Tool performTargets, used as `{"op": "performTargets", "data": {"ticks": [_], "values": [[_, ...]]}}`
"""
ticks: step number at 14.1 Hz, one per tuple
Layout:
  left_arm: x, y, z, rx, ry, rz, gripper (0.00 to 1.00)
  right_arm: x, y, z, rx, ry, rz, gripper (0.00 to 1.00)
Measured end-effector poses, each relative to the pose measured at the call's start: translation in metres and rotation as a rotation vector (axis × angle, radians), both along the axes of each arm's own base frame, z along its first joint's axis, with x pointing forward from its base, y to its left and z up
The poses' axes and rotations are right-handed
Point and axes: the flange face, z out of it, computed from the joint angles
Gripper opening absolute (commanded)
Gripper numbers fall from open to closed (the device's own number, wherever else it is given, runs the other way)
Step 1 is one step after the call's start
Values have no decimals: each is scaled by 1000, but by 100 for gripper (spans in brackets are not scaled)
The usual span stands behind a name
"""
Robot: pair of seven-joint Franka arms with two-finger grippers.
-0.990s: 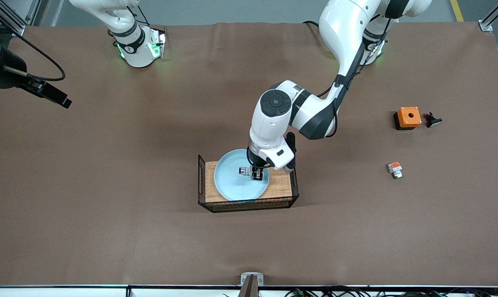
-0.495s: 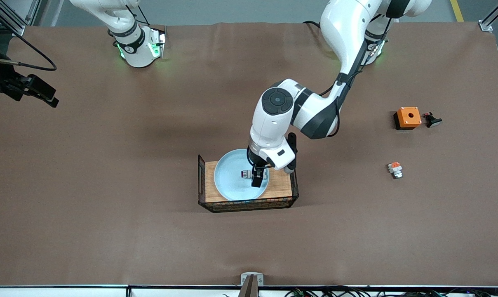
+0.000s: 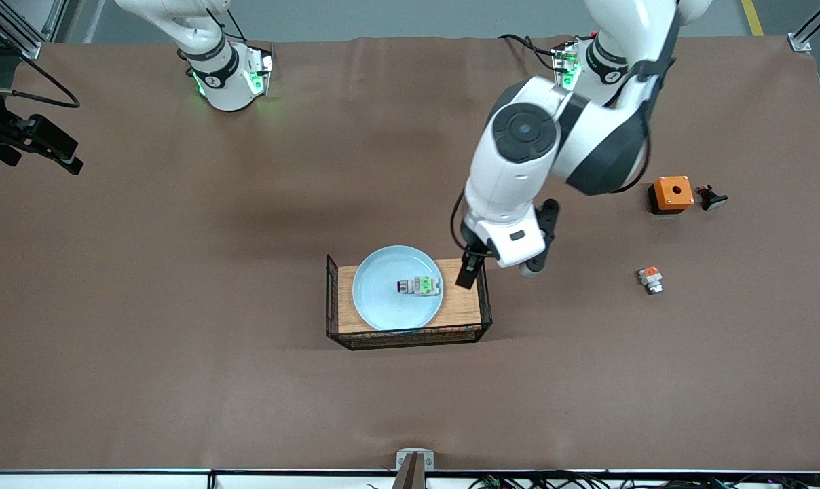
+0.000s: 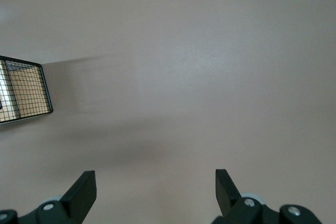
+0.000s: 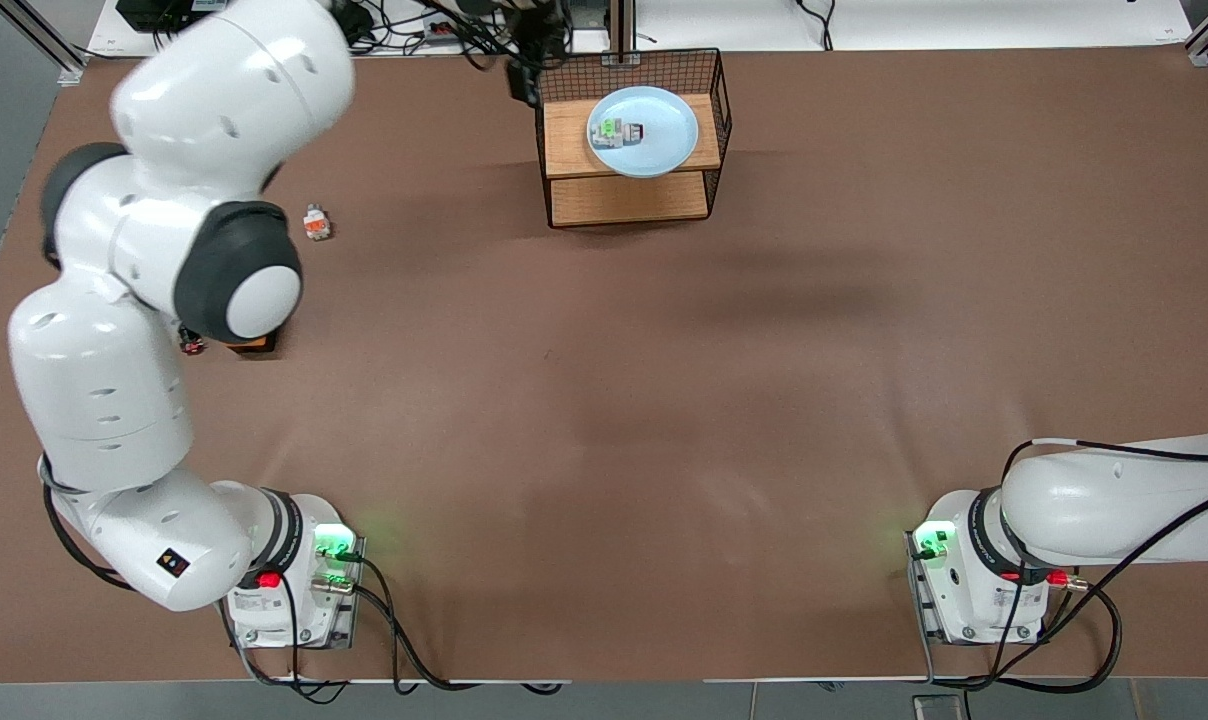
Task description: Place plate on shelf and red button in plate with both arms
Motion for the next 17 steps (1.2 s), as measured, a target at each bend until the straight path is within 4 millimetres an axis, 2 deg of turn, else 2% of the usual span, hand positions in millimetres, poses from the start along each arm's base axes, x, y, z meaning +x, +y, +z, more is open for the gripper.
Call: {"op": "performTargets", "data": {"ticks": [3,7,10,13,15,17], "values": [[17,65,42,-5,1,-109,100,0,1,0,0,0,4,100],[35,180,78,28,40,-418,100,0,3,0,-1,0,9,100],[42,264,86,30,82,-671,100,0,4,0,-1,0,10,100],[45,335,91,19,83,-922,100,0,4,0,-1,-1,11,100],[42,365,99,17,71,-997,100,0,4,0,-1,-1,11,100],[34,371,105,26,75,-1050,100,0,4,0,-1,-1,11,100]]}}
